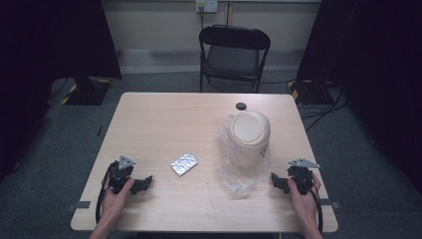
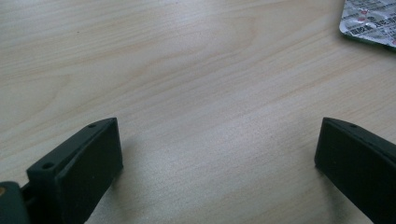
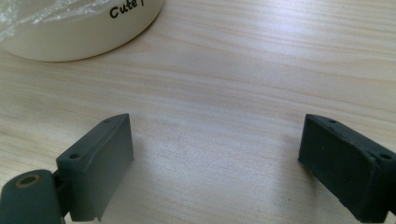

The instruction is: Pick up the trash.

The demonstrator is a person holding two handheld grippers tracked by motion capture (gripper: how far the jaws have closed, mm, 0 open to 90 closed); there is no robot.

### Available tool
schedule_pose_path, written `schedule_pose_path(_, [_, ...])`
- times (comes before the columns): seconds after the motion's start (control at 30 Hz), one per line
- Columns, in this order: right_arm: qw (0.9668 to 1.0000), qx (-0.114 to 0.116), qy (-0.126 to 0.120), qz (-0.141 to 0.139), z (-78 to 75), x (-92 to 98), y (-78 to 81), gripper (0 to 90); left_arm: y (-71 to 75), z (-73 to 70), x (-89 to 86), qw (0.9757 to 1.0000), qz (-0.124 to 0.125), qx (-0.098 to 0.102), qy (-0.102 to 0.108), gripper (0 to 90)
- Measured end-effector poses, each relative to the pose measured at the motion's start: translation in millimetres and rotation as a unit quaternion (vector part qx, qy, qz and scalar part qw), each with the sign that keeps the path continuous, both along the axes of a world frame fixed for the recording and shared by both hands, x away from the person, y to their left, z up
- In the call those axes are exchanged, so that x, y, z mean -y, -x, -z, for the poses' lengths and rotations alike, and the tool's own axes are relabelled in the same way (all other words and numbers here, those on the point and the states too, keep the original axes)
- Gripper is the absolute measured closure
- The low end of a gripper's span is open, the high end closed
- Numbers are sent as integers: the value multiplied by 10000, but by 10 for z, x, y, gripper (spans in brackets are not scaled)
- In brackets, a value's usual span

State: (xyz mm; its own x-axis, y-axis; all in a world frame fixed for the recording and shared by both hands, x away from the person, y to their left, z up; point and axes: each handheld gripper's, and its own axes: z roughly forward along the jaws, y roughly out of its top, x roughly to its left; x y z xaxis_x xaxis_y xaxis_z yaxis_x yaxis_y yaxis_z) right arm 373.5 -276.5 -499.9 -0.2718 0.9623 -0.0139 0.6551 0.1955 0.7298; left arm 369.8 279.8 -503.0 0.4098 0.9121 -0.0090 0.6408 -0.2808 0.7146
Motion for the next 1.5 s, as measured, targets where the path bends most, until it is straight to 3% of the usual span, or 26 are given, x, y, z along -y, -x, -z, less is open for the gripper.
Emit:
schedule_pose_path(0.17, [10000,-9,-7,-80,0,12,-11,89,13,-21,-20,10000,-3,-11,-12,68])
schedule_pose_path(0.2, [10000,-8,-7,-87,0,13,-12,90,23,-26,-17,9999,-97,13,47,68])
schedule_pose_path(0.27, [9999,2,3,-106,1,14,-17,90,22,-34,-18,9999,-109,69,0,148])
schedule_pose_path(0.43, [9998,-5,12,-221,1,23,-50,87,16,-54,31,10000,-25,16,47,158])
schedule_pose_path(0.5, [9997,-5,16,-224,0,23,-49,87,15,-93,31,9994,88,41,331,170])
schedule_pose_path(0.6, [9998,-4,15,-219,1,23,-49,87,2,-155,58,9988,100,183,445,163])
schedule_pose_path(0.63, [9998,-4,14,-219,1,23,-49,86,-20,-193,83,9978,133,207,618,163])
schedule_pose_path(0.7, [9998,-4,14,-219,1,22,-49,87,-30,-212,103,9972,160,207,694,163])
schedule_pose_path(0.9, [9999,-1,8,-157,1,9,-25,89,-82,-313,301,9954,448,363,765,162])
schedule_pose_path(0.93, [9999,-6,21,-163,0,11,-22,89,-95,-327,350,9945,507,360,841,163])
schedule_pose_path(1.1, [9999,-6,20,-163,0,11,-22,89,-167,-403,521,9926,798,376,834,162])
schedule_pose_path(1.27, [9999,-7,20,-167,0,11,-22,89,-249,-486,676,9908,899,454,905,164])
schedule_pose_path(1.37, [9999,-2,27,-168,1,10,-22,89,-287,-521,768,9910,918,614,753,166])
schedule_pose_path(1.43, [9999,-4,28,-168,0,11,-22,89,-314,-553,821,9890,1028,638,848,166])
schedule_pose_path(1.47, [9999,-6,25,-166,0,10,-21,89,-336,-590,879,9865,1091,664,1027,163])
schedule_pose_path(1.5, [9999,-6,25,-166,0,10,-21,89,-336,-590,879,9865,1091,664,1027,164])
